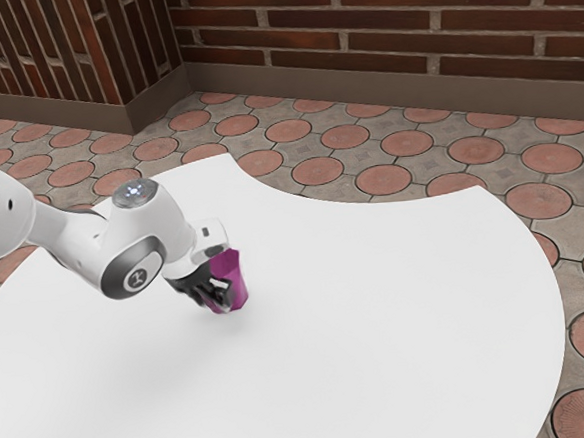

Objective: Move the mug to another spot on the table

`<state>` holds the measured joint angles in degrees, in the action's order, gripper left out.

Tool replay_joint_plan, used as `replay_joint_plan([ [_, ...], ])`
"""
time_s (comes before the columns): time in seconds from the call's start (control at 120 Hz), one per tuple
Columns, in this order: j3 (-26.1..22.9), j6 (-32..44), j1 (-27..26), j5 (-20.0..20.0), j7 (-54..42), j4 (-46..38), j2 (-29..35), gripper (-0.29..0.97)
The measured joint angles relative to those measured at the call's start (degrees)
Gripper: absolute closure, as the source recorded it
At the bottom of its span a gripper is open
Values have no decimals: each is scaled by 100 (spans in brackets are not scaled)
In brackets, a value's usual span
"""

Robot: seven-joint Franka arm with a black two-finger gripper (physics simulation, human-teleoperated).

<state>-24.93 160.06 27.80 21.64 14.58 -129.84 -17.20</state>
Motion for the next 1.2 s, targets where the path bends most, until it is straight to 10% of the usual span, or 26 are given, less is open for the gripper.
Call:
replay_joint_plan([
  [0.567,-43,-577,-20,-152,3,-479,1473,2],
  [0.892,756,-3263,-1260,-2134,-532,1056,2092,1],
  [1.2,1049,-5207,-1454,-2264,-1753,2728,1818,0],
])
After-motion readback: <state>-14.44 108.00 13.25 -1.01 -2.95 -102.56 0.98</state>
